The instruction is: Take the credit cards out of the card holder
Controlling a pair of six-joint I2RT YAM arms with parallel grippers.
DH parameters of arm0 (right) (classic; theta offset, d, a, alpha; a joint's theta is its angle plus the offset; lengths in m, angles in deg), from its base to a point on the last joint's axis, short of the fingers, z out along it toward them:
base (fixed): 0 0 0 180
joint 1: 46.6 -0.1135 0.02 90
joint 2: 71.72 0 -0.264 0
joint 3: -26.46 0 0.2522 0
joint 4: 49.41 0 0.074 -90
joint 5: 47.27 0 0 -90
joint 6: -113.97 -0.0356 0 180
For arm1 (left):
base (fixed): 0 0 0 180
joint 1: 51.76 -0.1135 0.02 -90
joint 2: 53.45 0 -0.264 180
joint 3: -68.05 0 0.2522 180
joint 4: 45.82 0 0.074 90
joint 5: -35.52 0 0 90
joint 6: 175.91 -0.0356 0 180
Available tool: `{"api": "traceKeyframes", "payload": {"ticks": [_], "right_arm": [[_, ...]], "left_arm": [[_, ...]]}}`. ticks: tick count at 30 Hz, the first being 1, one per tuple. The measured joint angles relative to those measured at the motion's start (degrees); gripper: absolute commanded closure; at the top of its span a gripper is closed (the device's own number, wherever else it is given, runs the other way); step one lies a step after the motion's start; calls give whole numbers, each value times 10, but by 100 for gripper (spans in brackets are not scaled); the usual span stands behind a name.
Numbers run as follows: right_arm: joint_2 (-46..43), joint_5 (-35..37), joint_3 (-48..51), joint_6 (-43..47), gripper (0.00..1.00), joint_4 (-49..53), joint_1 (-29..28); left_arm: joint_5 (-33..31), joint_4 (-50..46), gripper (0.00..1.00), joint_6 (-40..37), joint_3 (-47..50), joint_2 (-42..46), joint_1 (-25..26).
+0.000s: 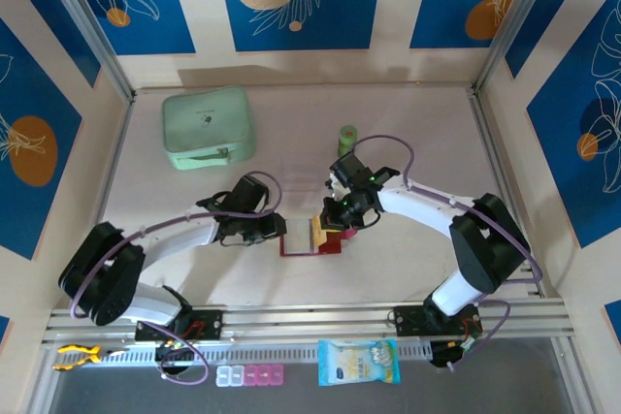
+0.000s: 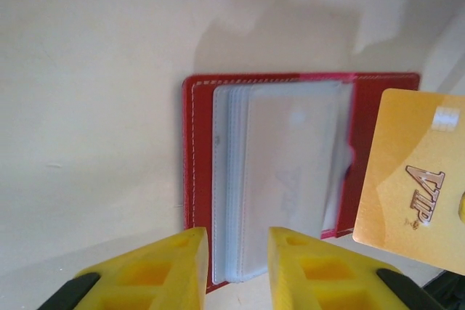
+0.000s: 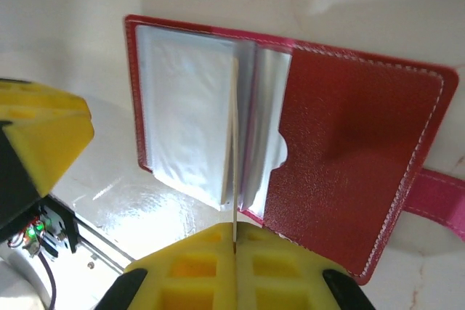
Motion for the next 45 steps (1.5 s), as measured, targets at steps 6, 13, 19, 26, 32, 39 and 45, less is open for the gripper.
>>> {"api": "traceKeyframes", "payload": {"ticks": [6, 13, 19, 26, 32, 39, 45], "right_arm": [[-9, 10, -49, 130, 98, 36, 8], [19, 32, -148, 380, 100, 107, 7], [83, 82, -246, 586, 100, 173, 2], [193, 113, -400, 712, 100, 250, 9], [282, 115, -529, 766, 100, 304, 25], [372, 114, -649, 799, 100, 362, 38], [418, 114, -686, 817, 100, 384, 45]], "left_arm": [[0, -10, 69, -12, 2, 29, -25], [0, -12, 68, -13, 14, 39, -37], [3, -18, 68, -17, 22, 55, -49], [3, -35, 67, -27, 39, 92, -67], [3, -46, 67, -27, 50, 123, -76], [3, -45, 67, -25, 75, 139, -82], [3, -46, 67, -26, 78, 140, -92]]}}
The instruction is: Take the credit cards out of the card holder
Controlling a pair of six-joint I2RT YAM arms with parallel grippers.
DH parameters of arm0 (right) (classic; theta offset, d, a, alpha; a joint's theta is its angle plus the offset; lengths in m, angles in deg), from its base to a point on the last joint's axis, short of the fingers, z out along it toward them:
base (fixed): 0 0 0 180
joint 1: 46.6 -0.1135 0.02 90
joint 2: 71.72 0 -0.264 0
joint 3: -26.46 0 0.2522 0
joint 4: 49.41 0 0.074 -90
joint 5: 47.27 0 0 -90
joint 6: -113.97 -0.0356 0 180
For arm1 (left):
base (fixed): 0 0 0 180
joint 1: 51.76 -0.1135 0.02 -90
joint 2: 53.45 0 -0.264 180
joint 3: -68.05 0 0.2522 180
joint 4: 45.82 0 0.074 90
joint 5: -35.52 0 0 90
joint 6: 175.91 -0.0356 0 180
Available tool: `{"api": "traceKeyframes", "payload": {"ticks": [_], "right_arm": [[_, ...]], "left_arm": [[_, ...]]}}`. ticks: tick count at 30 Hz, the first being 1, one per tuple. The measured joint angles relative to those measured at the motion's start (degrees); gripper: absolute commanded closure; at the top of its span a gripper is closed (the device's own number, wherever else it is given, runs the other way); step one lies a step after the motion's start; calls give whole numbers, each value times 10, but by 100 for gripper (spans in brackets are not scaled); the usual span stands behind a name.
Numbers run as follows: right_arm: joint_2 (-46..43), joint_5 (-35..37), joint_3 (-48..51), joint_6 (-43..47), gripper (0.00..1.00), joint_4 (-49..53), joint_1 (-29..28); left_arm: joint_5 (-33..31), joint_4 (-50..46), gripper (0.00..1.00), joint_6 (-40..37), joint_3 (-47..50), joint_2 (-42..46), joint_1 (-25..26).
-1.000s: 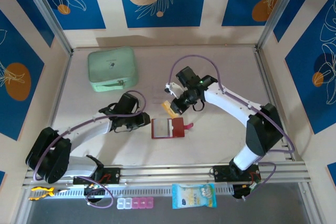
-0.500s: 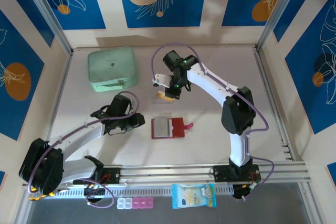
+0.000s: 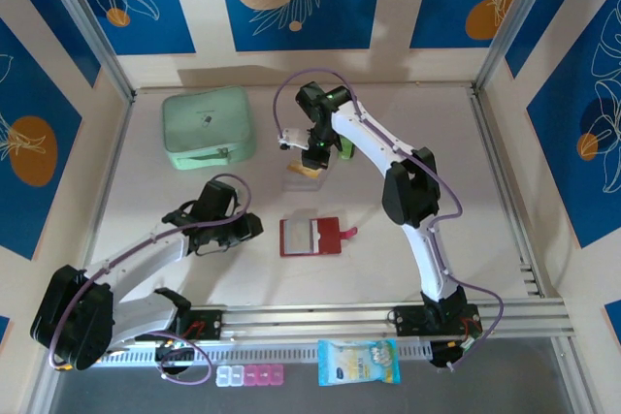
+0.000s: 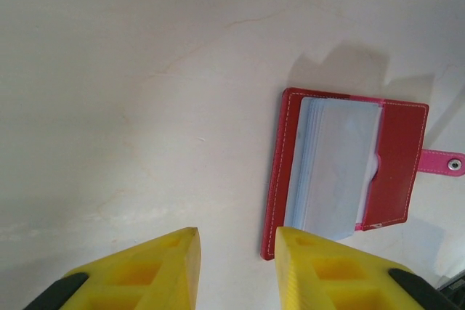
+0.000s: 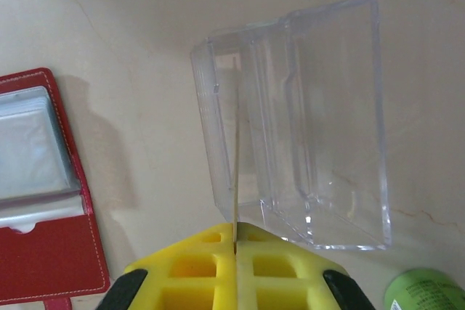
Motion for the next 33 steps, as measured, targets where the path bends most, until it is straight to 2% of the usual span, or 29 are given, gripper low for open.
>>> {"api": "traceKeyframes", "payload": {"ticks": [9, 33], "right_arm": [[33, -4, -31, 21, 100, 29, 2], [30, -20, -86, 50, 100, 35, 12]], "left_arm": [[3, -2, 67, 0, 4, 0, -16], [20, -26, 67, -17, 4, 0, -55]]}}
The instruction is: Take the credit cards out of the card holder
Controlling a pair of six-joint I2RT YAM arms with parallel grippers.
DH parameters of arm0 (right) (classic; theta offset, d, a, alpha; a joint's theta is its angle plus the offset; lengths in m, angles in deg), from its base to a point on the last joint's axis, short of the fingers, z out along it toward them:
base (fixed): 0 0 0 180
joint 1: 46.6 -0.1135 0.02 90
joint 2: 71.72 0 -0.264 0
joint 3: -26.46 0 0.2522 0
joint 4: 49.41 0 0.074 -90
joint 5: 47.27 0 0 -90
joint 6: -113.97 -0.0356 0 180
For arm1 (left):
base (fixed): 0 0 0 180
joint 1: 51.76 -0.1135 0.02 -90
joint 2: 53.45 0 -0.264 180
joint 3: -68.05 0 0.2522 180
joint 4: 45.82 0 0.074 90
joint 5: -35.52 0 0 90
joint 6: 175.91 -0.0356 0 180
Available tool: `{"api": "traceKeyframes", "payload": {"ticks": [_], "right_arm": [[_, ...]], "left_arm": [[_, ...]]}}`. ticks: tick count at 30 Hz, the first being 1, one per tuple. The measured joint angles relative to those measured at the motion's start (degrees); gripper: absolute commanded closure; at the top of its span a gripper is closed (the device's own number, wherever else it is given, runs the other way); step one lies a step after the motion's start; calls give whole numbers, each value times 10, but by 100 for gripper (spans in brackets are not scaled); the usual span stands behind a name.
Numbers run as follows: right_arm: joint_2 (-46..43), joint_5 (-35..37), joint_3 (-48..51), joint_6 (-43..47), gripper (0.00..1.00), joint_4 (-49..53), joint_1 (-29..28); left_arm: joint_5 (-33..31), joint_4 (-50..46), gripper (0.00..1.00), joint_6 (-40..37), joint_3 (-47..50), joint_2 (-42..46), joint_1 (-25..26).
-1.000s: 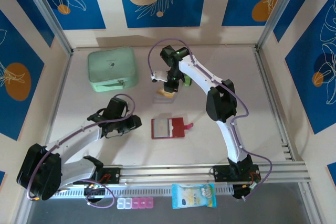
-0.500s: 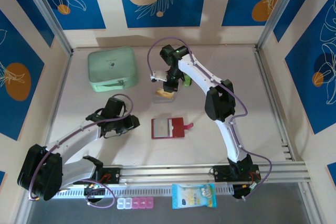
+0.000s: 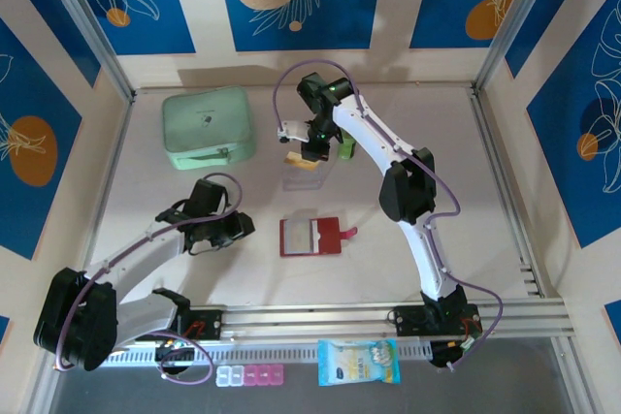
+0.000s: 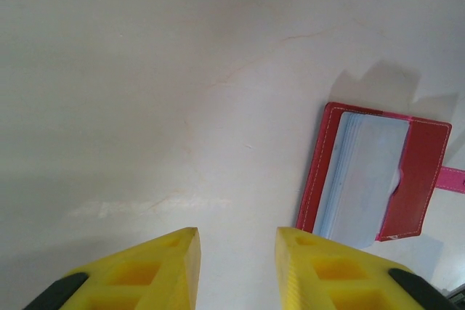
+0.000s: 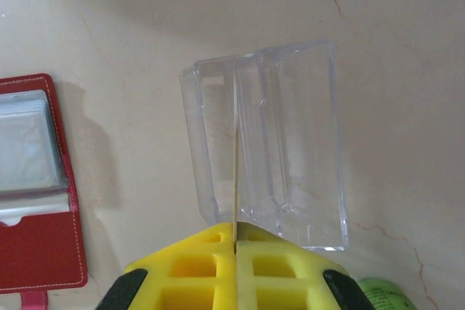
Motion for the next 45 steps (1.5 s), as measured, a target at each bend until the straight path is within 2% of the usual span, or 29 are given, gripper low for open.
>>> {"api": "traceKeyframes", "payload": {"ticks": [11, 27, 31, 36, 45], "right_arm": [[51, -5, -1, 24, 100, 15, 0], [52, -28, 47, 40, 100, 20, -5], [52, -30, 49, 41, 88, 19, -5], [52, -36, 55, 41, 79, 26, -5], [28, -58, 47, 21, 77, 26, 2]], "left_arm": [[5, -2, 67, -10, 0, 0, -11], [9, -2, 67, -10, 7, 9, -19], [10, -2, 67, -10, 9, 10, -19], [10, -2, 67, -10, 10, 10, -21], [16, -1, 67, -10, 10, 9, -22]]}}
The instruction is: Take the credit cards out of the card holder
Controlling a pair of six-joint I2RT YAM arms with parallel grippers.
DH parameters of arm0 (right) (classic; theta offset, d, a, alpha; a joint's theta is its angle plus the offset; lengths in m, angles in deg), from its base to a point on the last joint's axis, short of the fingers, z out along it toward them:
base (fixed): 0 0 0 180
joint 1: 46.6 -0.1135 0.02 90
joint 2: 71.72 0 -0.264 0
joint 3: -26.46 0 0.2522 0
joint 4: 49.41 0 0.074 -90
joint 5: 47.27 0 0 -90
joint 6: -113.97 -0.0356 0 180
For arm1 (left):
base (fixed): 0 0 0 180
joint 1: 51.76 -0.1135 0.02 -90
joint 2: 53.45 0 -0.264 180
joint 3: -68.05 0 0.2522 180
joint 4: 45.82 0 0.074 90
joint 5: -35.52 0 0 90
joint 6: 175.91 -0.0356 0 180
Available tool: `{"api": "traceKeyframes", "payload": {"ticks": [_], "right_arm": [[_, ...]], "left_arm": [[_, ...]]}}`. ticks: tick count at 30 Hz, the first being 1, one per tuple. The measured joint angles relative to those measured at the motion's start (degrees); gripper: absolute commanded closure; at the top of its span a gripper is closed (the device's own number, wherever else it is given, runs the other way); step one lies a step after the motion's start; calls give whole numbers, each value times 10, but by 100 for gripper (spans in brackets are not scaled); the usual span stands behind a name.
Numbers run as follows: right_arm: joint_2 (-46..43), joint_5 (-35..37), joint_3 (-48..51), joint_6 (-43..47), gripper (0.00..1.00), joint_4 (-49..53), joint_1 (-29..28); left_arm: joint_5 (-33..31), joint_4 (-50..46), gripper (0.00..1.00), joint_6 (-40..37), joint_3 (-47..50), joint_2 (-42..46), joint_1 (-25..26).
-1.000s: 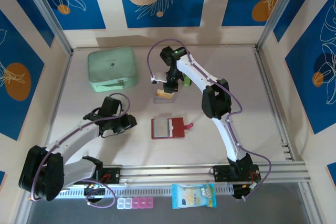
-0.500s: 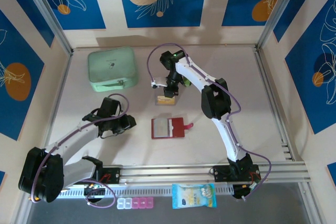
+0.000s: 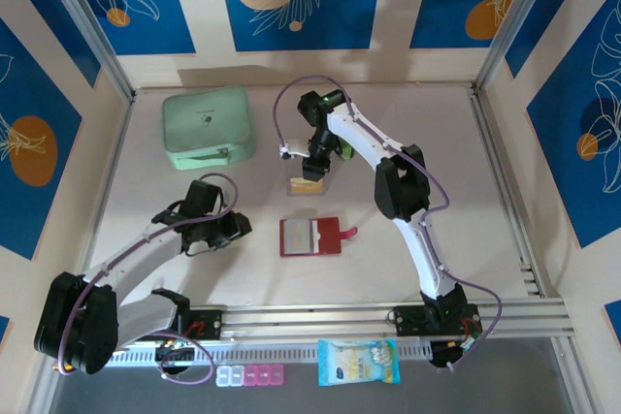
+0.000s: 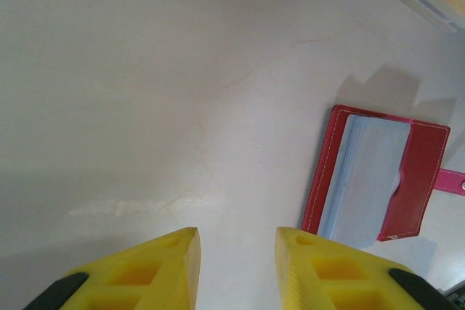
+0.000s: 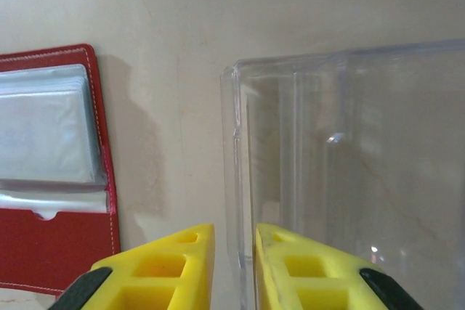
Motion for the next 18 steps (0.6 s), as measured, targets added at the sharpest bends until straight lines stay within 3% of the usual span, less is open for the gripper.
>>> {"api": "traceKeyframes", "payload": {"ticks": [7, 18], "right_arm": [[-91, -18, 51, -60, 79, -46, 0], [-233, -31, 315, -305, 83, -238, -7]], "left_arm": [[21, 19, 67, 1, 0, -20, 0], [45, 74, 71, 16, 0, -61, 21]]}}
